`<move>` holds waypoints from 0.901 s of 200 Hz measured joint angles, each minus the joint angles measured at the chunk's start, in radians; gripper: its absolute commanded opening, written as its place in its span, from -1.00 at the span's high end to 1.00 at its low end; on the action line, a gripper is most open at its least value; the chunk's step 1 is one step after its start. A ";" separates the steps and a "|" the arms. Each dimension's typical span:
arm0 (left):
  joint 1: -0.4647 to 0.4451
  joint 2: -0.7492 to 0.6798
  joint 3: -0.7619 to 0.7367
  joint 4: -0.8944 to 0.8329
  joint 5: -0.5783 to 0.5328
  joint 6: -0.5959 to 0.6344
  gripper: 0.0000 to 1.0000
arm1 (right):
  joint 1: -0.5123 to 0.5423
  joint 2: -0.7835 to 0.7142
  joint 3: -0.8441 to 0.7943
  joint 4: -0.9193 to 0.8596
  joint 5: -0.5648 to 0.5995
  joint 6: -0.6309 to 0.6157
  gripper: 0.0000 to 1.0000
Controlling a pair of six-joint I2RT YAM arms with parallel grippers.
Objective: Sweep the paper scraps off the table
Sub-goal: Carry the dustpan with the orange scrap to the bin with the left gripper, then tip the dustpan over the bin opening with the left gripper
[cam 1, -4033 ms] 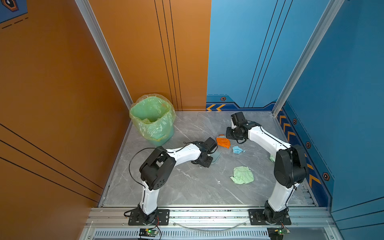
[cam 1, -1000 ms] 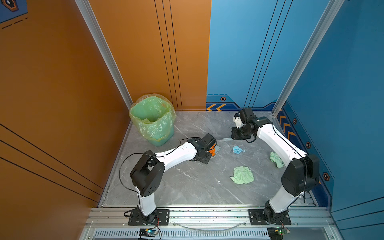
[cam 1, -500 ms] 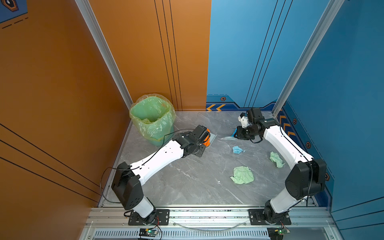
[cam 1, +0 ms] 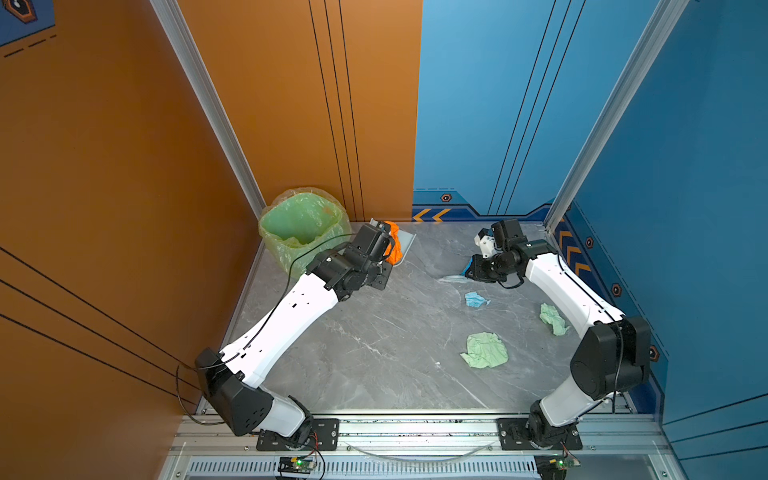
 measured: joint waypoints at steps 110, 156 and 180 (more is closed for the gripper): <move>0.267 -0.062 0.107 -0.079 0.000 0.071 1.00 | 0.000 0.000 -0.026 0.008 -0.004 0.018 1.00; 0.411 -0.077 0.121 -0.095 -0.014 0.121 1.00 | 0.000 0.000 -0.027 0.008 -0.004 0.018 1.00; 0.465 -0.071 0.153 -0.106 -0.042 0.161 1.00 | 0.000 0.000 -0.027 0.008 -0.004 0.023 1.00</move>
